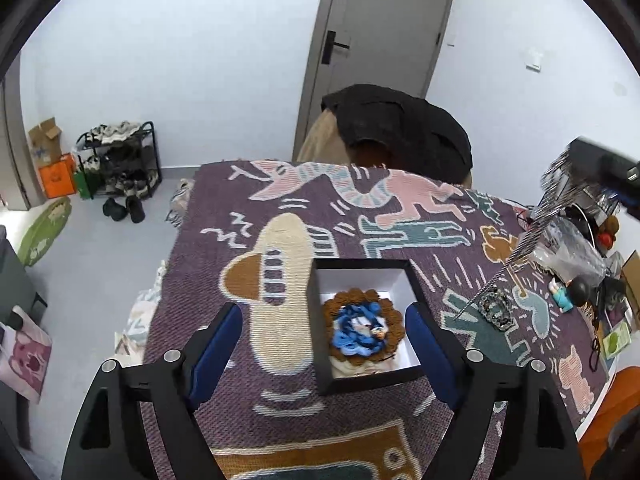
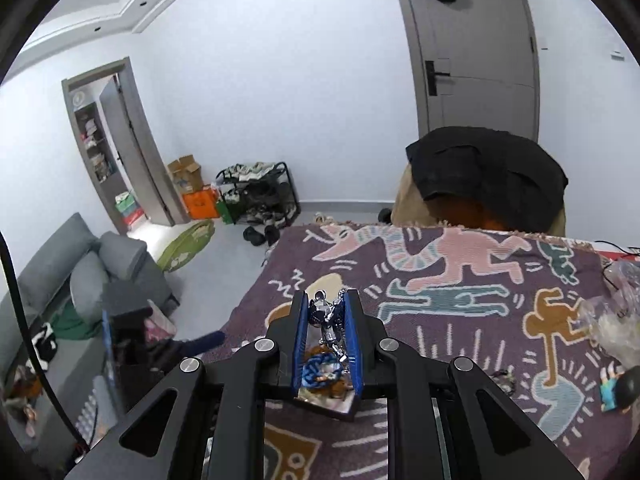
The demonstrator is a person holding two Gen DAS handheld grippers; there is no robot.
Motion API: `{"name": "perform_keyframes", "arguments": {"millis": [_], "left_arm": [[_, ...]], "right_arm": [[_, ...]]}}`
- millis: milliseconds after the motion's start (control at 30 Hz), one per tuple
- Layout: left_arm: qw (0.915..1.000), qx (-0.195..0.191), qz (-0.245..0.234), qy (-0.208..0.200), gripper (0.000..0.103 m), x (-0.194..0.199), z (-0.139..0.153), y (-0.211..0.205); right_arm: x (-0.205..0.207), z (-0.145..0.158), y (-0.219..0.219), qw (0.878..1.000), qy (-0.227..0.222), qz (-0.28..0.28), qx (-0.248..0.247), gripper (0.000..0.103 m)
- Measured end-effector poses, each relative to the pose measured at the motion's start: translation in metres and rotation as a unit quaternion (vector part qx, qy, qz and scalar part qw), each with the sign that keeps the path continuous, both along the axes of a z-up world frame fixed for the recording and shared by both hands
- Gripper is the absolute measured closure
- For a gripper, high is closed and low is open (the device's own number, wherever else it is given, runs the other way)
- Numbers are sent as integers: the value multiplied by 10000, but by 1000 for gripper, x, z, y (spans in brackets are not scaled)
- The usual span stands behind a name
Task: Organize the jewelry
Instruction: 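Carry the silver chain to the black box with right gripper while left gripper carries the butterfly brooch, then open the right gripper over the box while the left gripper releases the brooch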
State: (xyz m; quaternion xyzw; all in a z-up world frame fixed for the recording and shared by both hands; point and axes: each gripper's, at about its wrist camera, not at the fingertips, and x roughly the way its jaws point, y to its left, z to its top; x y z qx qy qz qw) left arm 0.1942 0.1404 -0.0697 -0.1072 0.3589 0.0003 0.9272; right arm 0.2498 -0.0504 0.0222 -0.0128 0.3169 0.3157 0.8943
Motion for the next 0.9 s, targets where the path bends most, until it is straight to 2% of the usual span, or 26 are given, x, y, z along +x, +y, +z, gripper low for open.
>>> {"name": "perform_keyframes", "arguments": {"millis": [267,333,367,400,467,533,733,900], "left_arm": [[9999,-80,141,-42,19,-10,-4,22],[9998,-94,151,-65,19,-11,-4,24],[9998,-109,160,-78,19,-11,-3,25],[9997,-138,164,-98,19,-12,-2,25],[9996,-180,164,-143,19,-13,0,24],[9995,-202,148,-213,19,-14,4,20],[9991,-202,-1,-361,13,-12,12,2],[9991,-140,-224,-339,13,-3,16,-26]], "right_arm": [[15,-19,30,9998,113,76,-133,84],[18,-20,34,9997,92,46,-210,78],[19,-21,35,9996,141,58,-233,58],[19,-21,35,9996,183,77,-216,33],[15,-19,28,9999,126,53,-83,17],[11,-17,20,10000,63,13,-20,17],[12,-25,-18,9993,250,-277,31,17],[9,-37,-53,9978,325,-563,91,17]]}}
